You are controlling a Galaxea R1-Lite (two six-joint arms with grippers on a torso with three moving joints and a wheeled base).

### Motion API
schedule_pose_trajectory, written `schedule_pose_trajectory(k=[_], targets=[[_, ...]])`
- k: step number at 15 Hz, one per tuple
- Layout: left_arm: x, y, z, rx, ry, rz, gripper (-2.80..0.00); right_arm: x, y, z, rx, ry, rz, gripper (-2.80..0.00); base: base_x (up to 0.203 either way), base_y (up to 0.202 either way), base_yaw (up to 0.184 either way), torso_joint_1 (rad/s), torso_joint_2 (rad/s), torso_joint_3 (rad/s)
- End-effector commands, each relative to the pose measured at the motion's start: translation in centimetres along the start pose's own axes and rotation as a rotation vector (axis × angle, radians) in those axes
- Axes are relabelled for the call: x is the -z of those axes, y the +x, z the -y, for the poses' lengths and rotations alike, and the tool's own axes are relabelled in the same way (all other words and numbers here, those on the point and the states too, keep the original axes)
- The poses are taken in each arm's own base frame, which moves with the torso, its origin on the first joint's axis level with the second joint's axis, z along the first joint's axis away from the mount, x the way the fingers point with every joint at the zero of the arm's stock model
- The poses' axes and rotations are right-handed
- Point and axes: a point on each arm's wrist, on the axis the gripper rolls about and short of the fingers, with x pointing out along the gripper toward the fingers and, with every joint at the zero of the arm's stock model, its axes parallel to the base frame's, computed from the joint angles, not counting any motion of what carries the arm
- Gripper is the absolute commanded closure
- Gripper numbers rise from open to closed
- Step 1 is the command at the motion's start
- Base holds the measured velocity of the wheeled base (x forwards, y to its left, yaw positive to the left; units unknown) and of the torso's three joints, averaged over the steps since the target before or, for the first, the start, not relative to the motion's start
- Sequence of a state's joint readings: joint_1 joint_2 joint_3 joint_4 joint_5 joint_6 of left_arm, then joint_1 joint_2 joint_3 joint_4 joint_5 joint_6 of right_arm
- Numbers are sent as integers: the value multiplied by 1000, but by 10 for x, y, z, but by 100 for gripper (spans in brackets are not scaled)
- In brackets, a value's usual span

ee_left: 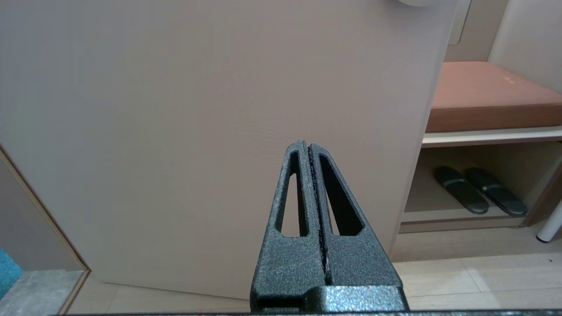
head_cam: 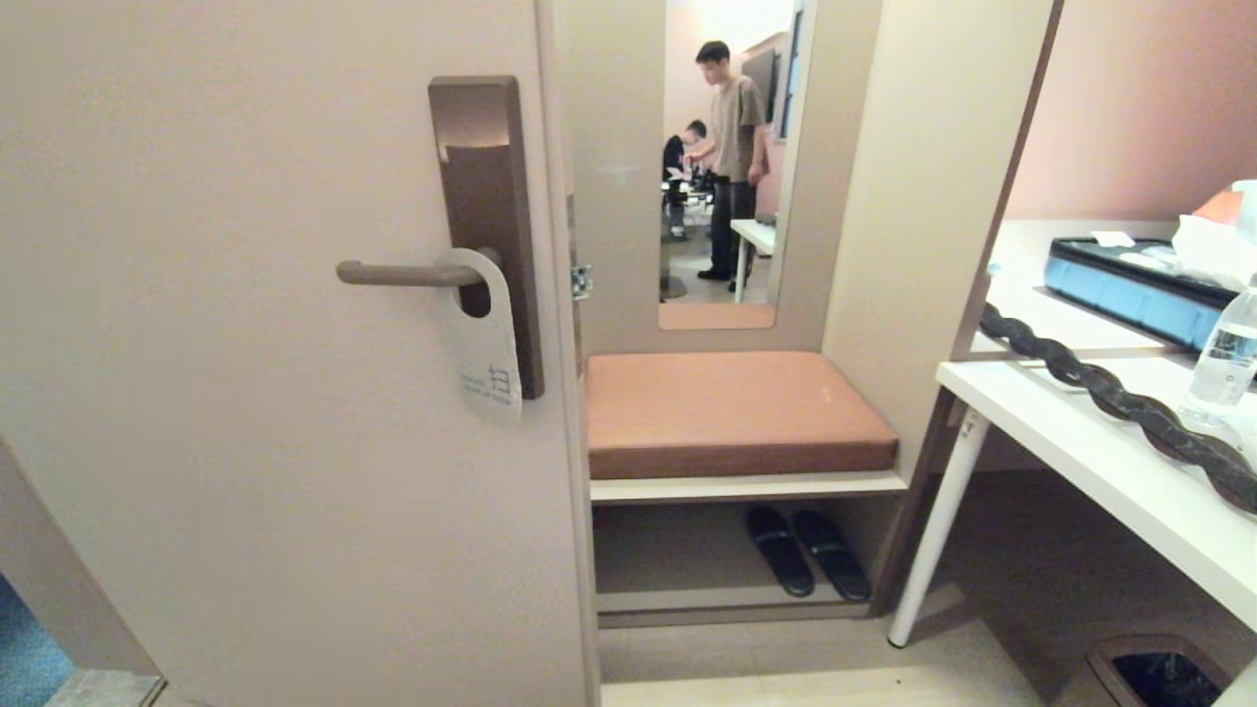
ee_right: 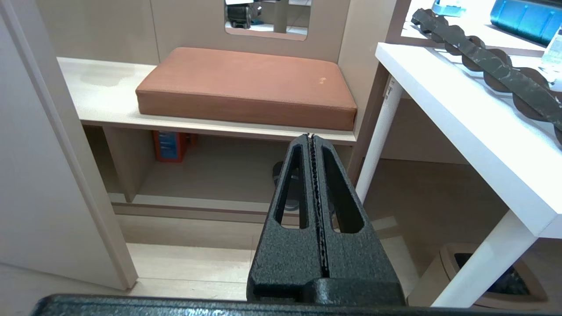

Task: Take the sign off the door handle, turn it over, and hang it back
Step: Take down the sign

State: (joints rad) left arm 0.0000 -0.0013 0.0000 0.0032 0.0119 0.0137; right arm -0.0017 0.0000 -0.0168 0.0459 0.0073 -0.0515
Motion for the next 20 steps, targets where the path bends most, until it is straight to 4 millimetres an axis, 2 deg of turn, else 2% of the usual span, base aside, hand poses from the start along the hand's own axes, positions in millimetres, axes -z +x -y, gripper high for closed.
schedule_pose_trajectory(k=[1,20], targets=[[0,0,0,0,0,-1,0,0,0,0,-1,-1,0,0,0,0,0,0,0,0],[0,0,0,-13,-40,-1,0,0,0,0,-1,-1,0,0,0,0,0,0,0,0]])
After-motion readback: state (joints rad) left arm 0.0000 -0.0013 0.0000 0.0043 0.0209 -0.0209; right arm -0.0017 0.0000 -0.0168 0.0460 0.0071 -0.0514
